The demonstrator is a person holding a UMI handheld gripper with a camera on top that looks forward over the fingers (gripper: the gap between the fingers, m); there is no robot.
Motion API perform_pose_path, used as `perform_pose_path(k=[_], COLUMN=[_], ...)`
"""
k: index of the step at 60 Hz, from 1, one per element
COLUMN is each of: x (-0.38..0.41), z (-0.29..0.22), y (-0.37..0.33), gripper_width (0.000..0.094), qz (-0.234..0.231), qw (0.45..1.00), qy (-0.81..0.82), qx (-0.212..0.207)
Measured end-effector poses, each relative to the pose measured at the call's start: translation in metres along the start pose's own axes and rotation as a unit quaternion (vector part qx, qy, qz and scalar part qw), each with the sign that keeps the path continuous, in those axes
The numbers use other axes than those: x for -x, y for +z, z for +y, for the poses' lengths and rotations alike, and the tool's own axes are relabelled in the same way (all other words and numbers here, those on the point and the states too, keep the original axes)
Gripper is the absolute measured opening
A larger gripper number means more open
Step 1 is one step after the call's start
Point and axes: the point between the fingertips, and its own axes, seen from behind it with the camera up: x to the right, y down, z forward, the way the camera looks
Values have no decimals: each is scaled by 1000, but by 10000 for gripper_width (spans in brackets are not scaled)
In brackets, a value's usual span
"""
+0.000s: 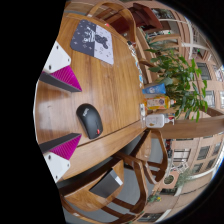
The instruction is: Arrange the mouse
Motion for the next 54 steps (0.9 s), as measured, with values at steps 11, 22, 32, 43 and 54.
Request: perform_pose_path(k=[11,22,32,43,54], x=[-2,3,2,4,-18], z=[-22,-46,-56,-56,-75], y=[37,69,83,83,70], gripper_width=[839,785,470,356,340], qz=[-6,18,51,52,94], qw=[999,1000,998,999,995], qy=[33,21,-22,-10,-5], qx=[2,-7,-15,-12,-26])
